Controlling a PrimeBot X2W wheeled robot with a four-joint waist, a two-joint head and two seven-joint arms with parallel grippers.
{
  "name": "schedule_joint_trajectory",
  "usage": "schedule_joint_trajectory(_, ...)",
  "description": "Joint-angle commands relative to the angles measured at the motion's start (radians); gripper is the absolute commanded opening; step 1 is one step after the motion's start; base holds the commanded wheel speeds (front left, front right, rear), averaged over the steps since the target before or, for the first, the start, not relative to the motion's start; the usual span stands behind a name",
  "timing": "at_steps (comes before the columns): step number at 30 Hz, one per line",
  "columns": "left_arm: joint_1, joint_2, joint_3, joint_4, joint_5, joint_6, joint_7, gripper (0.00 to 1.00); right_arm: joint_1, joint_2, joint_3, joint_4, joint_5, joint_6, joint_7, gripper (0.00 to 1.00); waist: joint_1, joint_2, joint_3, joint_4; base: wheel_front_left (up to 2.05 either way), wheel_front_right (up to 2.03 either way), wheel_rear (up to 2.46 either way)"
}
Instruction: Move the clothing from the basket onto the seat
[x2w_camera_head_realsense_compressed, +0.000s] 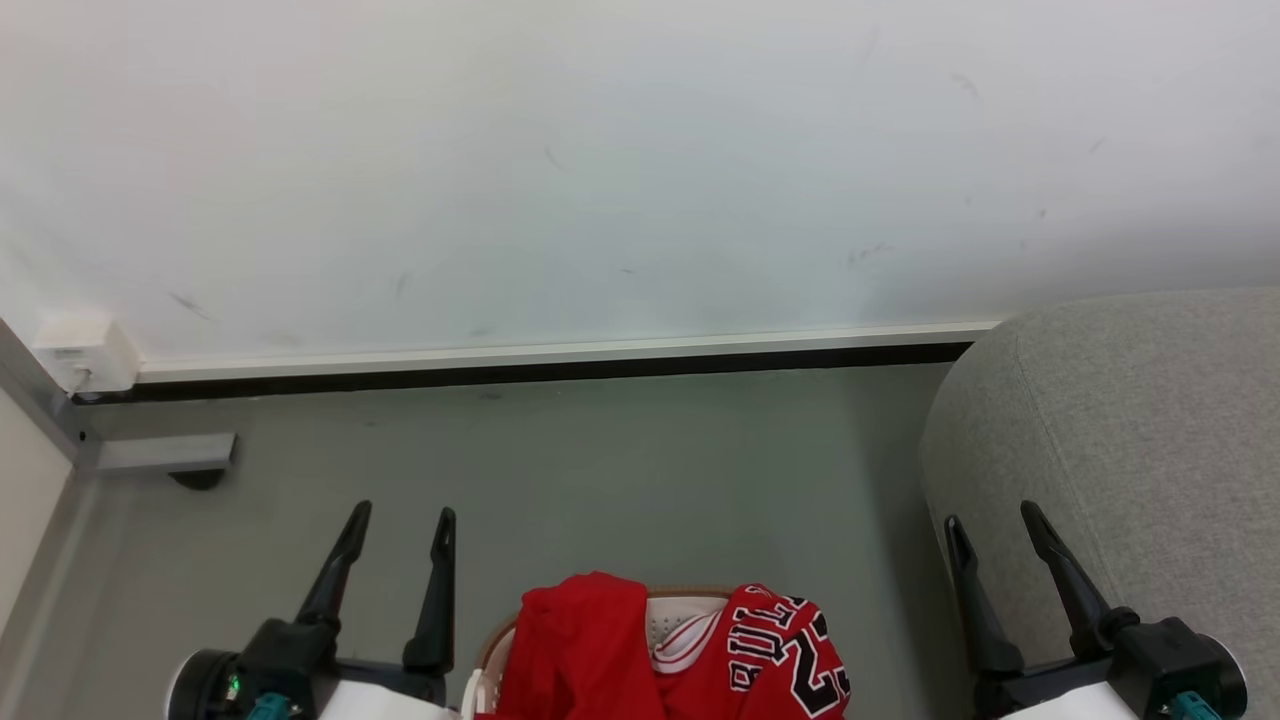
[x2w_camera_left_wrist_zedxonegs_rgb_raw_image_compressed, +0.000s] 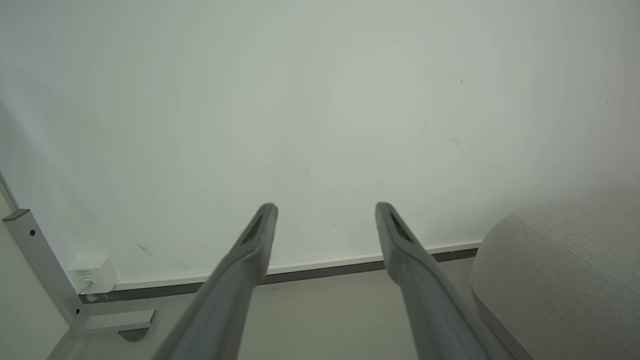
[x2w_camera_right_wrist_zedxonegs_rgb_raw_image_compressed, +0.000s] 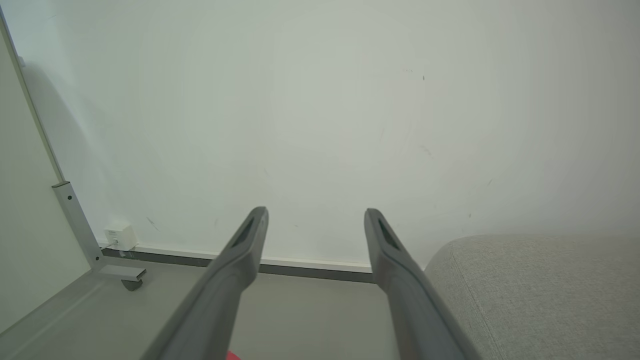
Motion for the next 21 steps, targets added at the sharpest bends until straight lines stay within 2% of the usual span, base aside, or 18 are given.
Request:
schedule_joint_trajectory(1, 0.011, 0.003, 0.004, 0.001, 0.005, -0.003, -0.001, 1.0, -0.014, 0.0, -0.001, -0.005, -0.003, -0.002, 0.0, 1.0, 0.0, 0.0, 0.0, -0.001, 0.0, 0.0, 0.0)
schedule_joint_trajectory(12, 0.014, -0.001, 0.014, -0.001, -0.017, -0.007, -0.001, 1.0, -0.016, 0.0, -0.003, -0.003, -0.004, -0.002, 0.0, 1.0, 0.0, 0.0, 0.001, -0.021, 0.0, 0.0, 0.0)
schedule_joint_trajectory(21, -0.01, -0.003, 0.023, 0.024, -0.026, -0.017, -0.001, 1.0, -0.035, 0.0, -0.028, -0.017, -0.003, -0.002, 0.0, 1.0, 0.0, 0.0, 0.061, -0.094, 0.0, 0.0, 0.0)
